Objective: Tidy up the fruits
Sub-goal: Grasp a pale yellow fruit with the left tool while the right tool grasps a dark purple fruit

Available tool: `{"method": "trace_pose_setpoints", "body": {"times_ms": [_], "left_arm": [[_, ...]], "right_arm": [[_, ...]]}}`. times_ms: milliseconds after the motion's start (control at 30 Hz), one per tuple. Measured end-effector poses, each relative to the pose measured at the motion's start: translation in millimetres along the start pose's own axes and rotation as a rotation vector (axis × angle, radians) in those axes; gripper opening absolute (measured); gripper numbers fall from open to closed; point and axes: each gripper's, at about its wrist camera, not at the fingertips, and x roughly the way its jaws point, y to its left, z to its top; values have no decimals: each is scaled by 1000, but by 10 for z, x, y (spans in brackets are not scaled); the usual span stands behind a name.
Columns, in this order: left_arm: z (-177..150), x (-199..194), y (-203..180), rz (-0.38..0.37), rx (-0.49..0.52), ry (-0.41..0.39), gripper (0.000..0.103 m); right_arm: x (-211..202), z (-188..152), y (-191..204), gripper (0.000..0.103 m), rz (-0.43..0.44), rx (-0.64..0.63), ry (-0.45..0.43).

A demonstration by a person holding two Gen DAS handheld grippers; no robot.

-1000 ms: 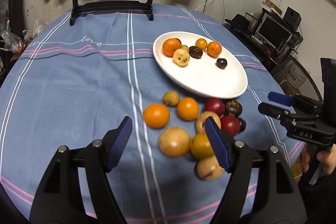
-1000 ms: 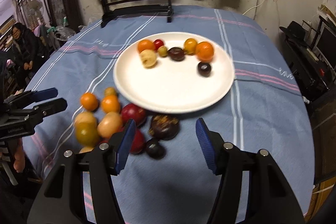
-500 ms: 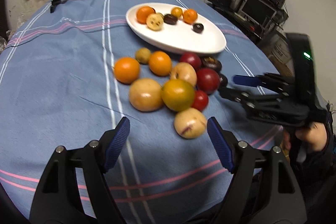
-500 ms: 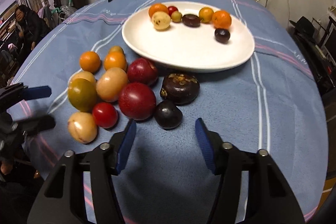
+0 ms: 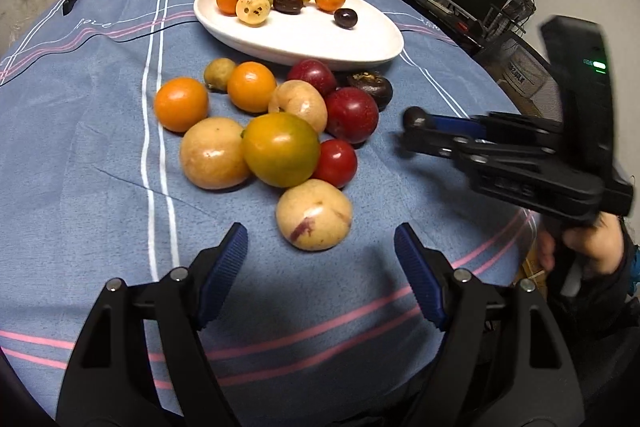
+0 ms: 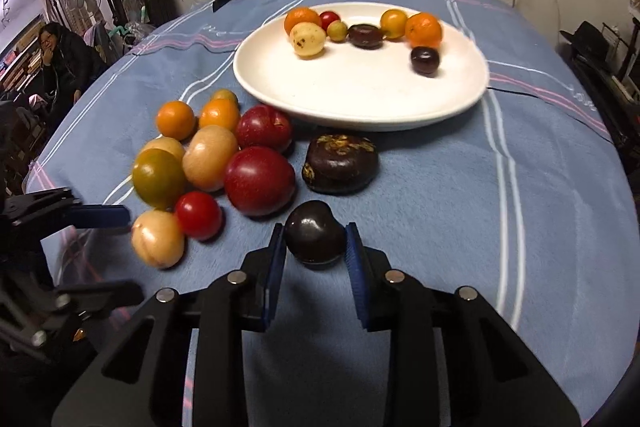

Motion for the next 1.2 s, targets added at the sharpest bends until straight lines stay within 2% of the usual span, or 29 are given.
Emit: {"method": "trace_pose_setpoints", "body": {"times_ms": [67,133,367,400,600,900,1200], "left_arm": [[4,55,-11,35,-4,-4,72],[6,108,-21,62,-3,-3,52],[33,145,-57,94,9,-46,50],[31,142,-73,80,11,-49,42],[-2,70,-156,67,26,-50,42],[74,-229,-157,24,20,-104,42],[361,-336,24,31,2,-146,42]], "right_arm": [[-72,-40,-27,31,-3,13,-10],[-107,-73,-53,31,1,25,-13],[-113,-108,-66,31,27,41,-17],[-113,-112,-58,31,29,40,-17],[-188,-93,-9,31,37,31,-37],[-228,-36,7,31,36,28,-50],[-183,110,23,31,41,21,-55]]}}
